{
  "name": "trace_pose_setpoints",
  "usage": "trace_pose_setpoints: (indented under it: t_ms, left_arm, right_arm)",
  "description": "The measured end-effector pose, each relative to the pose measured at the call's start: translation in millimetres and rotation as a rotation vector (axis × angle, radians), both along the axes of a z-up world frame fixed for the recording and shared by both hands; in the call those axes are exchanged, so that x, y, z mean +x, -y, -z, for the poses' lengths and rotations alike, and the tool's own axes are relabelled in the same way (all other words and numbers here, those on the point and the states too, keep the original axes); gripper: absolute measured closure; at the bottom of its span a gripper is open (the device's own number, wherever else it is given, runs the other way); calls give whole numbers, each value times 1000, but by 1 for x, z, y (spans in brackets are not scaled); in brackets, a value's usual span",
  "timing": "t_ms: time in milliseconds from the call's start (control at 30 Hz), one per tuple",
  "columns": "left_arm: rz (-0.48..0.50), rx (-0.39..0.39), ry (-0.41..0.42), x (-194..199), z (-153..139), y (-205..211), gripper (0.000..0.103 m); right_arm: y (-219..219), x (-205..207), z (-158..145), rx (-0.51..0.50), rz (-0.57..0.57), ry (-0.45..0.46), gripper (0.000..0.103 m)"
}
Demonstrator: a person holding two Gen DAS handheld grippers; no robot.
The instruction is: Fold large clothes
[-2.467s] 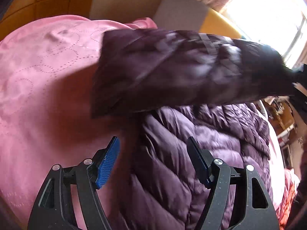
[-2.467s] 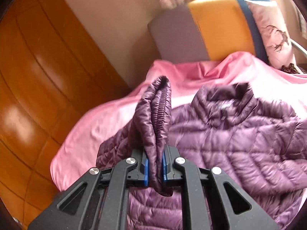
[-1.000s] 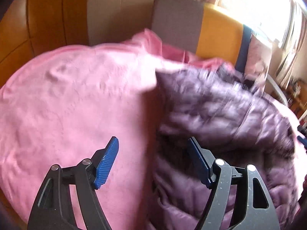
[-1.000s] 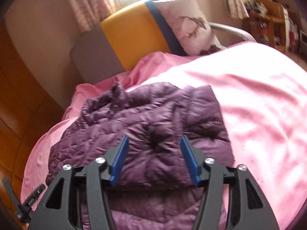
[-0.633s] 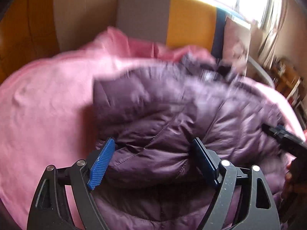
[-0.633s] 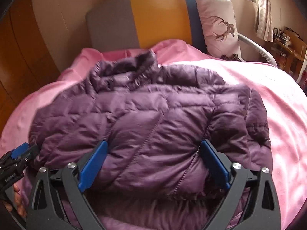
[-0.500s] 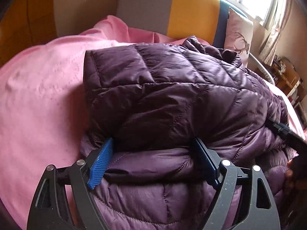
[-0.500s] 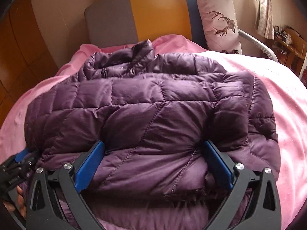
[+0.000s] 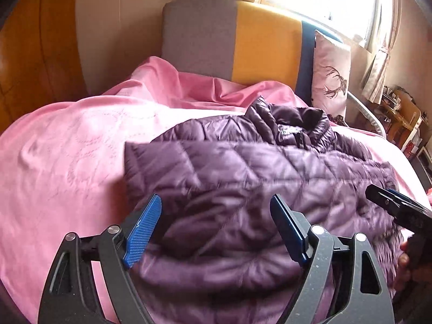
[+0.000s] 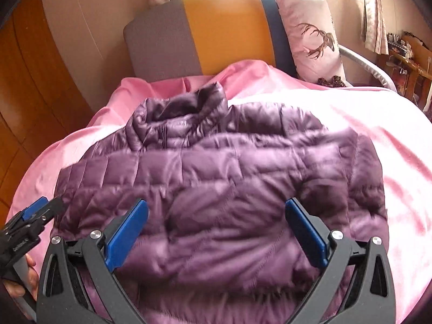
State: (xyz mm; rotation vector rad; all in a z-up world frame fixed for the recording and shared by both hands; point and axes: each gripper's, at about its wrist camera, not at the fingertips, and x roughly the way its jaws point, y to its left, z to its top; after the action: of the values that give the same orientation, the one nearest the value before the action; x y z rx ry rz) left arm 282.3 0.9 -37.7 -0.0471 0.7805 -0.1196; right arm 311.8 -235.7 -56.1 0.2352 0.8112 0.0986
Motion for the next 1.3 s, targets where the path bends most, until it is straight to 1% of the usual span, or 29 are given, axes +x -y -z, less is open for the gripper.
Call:
trace_pose_setpoints:
  t_ms: [100, 200, 267, 367, 433, 500, 567, 700, 733, 800, 900, 1067, 1133, 1233, 1300]
  left_arm:
    - [-9, 11, -46, 23, 12, 7, 21]
    - [-23, -3, -102, 34, 37, 0, 19]
    - [-31, -20, -105, 33, 51, -4, 19]
    - [-39, -10, -82, 29, 56, -3, 19]
    - [-39, -12, -80, 29, 57, -3, 19]
    - [-39, -7, -81, 30, 57, -3, 19]
    - [-48, 4, -76, 23, 50, -2, 19]
    - [-74, 5, -36, -7, 32, -10, 19]
    - [-81, -6, -25, -17, 26, -14, 19]
    - [-91, -20, -1, -32, 16, -19, 19]
    - [-107, -18, 31, -56, 4, -27, 19]
    - [-117, -1, 81, -94, -11, -32, 19]
    - [-111, -10, 92, -108, -13, -36, 19]
    - [-110, -24, 89, -124, -13, -40, 19]
    - [-107, -26, 85, -132, -12, -41, 19]
  right_arm:
    - [-1, 22, 9, -39, 29, -32, 2]
    - [-3, 34, 23, -76, 27, -47, 2]
    - [-7, 34, 33, -110, 11, -40, 2]
    - [-7, 36, 47, -110, 8, -40, 2]
    - [-6, 37, 50, -107, 5, -47, 2]
    - [-6, 38, 51, -104, 2, -48, 2]
    - [-5, 38, 52, -98, 1, -45, 2]
    - [-4, 37, 50, -89, 0, -40, 2]
    - [-3, 37, 48, -89, -1, -42, 2]
    - [-4, 35, 43, -96, 2, -44, 2]
    - [-7, 27, 33, -104, 19, -56, 2]
    - [-8, -5, 14, -48, 10, -37, 2]
    - [-8, -21, 8, -37, 3, -31, 2]
    - [-8, -44, 8, -37, -10, -49, 2]
    - [-9, -58, 13, -41, -30, -82, 2]
